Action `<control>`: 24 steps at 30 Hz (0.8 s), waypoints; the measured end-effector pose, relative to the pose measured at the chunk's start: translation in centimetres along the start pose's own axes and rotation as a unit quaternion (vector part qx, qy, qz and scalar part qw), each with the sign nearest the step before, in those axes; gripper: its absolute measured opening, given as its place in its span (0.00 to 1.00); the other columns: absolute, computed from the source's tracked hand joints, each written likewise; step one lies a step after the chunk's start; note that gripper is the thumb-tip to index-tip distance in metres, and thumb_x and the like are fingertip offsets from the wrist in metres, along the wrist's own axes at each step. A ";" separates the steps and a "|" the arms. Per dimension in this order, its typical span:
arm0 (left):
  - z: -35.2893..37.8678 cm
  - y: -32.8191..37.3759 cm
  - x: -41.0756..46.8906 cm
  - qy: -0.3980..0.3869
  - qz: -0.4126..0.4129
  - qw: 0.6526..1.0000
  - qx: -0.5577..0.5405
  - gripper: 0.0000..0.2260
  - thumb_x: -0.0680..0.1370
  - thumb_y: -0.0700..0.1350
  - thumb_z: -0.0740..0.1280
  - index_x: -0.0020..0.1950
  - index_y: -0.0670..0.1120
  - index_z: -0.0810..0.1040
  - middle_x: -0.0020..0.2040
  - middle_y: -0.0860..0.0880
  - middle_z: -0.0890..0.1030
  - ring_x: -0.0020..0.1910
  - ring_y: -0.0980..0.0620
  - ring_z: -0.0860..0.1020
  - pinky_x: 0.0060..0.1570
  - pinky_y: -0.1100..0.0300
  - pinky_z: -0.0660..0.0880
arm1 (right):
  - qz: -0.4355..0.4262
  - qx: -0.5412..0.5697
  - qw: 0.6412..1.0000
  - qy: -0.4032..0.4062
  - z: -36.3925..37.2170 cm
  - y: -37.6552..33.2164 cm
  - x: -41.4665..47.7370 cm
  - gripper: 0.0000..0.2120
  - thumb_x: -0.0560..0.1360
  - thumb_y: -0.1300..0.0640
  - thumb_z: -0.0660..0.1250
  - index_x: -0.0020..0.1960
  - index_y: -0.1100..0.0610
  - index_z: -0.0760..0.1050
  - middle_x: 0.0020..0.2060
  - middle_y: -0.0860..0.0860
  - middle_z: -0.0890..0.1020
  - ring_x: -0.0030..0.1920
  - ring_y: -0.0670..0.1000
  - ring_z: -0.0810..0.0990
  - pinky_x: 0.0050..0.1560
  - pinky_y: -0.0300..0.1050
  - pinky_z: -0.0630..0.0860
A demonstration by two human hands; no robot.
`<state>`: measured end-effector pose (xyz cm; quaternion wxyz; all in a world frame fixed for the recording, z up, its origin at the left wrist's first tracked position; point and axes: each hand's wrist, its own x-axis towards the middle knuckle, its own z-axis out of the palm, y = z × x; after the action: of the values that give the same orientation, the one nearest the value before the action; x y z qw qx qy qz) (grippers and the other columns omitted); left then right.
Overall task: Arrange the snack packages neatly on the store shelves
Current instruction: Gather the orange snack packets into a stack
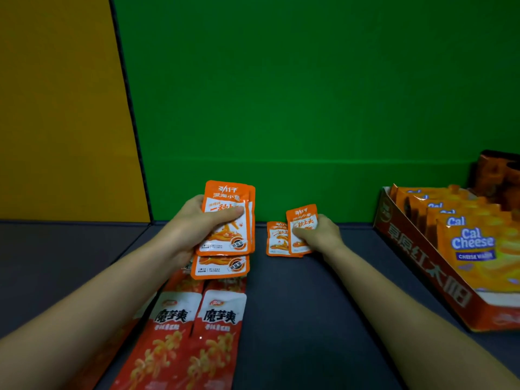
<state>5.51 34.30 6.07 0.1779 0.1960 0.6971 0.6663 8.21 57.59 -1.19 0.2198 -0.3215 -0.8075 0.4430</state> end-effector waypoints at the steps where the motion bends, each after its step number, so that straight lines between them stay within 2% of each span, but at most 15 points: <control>1: 0.1 0.0 -0.1 0.002 -0.002 1.000 0.001 0.18 0.71 0.43 0.72 0.59 0.41 0.75 0.41 0.44 0.84 0.29 0.50 0.83 0.30 0.58 0.80 | 0.006 0.020 1.000 0.002 -0.2 0.1 0.2 0.16 0.71 0.55 0.71 0.56 0.61 0.76 0.55 0.57 0.82 0.55 0.58 0.80 0.59 0.53 0.76; 6: 0.4 -0.5 -0.5 -0.001 -0.010 1.000 -0.003 0.15 0.72 0.42 0.71 0.57 0.41 0.75 0.37 0.45 0.83 0.27 0.51 0.82 0.26 0.60 0.78 | 0.026 0.013 1.000 -0.005 -2.8 1.6 0.6 0.12 0.73 0.56 0.68 0.52 0.62 0.80 0.52 0.58 0.83 0.54 0.58 0.81 0.55 0.47 0.75; 10: 0.9 -0.8 -0.4 -0.004 -0.024 1.000 -0.010 0.14 0.73 0.41 0.71 0.56 0.41 0.74 0.38 0.44 0.83 0.26 0.52 0.81 0.26 0.61 0.78 | 0.028 -0.050 0.998 -0.024 -3.0 2.4 0.4 0.15 0.72 0.54 0.68 0.55 0.63 0.78 0.53 0.58 0.82 0.54 0.57 0.80 0.54 0.46 0.75; 15: 1.5 -1.2 -0.5 -0.017 -0.031 0.999 -0.009 0.11 0.73 0.41 0.71 0.52 0.42 0.75 0.34 0.45 0.83 0.26 0.51 0.82 0.26 0.60 0.78 | 0.013 -0.135 0.991 0.010 -2.5 1.6 -0.5 0.21 0.73 0.54 0.67 0.60 0.64 0.69 0.59 0.59 0.78 0.59 0.60 0.76 0.57 0.48 0.73; 18: 1.7 -1.3 -0.9 -0.020 -0.039 0.999 -0.017 0.14 0.72 0.41 0.71 0.55 0.41 0.74 0.36 0.43 0.83 0.26 0.50 0.82 0.26 0.59 0.78 | -0.014 -0.224 0.974 0.023 -2.7 1.2 -1.6 0.23 0.75 0.51 0.65 0.63 0.65 0.66 0.62 0.61 0.74 0.62 0.61 0.73 0.58 0.49 0.71; 21: 1.9 -1.4 -1.1 -0.018 -0.037 0.999 -0.025 0.16 0.72 0.41 0.72 0.58 0.41 0.74 0.38 0.43 0.83 0.26 0.50 0.82 0.26 0.58 0.78 | -0.042 -0.332 0.941 0.042 -3.4 0.2 -3.2 0.27 0.76 0.45 0.62 0.65 0.64 0.66 0.63 0.60 0.71 0.63 0.61 0.72 0.58 0.51 0.71; 24: 2.2 -1.6 -1.2 -0.022 -0.033 0.999 -0.034 0.14 0.72 0.41 0.72 0.54 0.42 0.75 0.36 0.45 0.83 0.27 0.50 0.82 0.29 0.56 0.80 | -0.144 -0.367 0.915 0.083 -4.1 -1.5 -5.1 0.24 0.78 0.41 0.56 0.60 0.61 0.72 0.59 0.57 0.75 0.60 0.59 0.74 0.55 0.51 0.71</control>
<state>7.59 35.53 4.35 0.2210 0.1814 0.6762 0.6790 13.85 55.71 1.83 0.2139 -0.2950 -0.9299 0.0509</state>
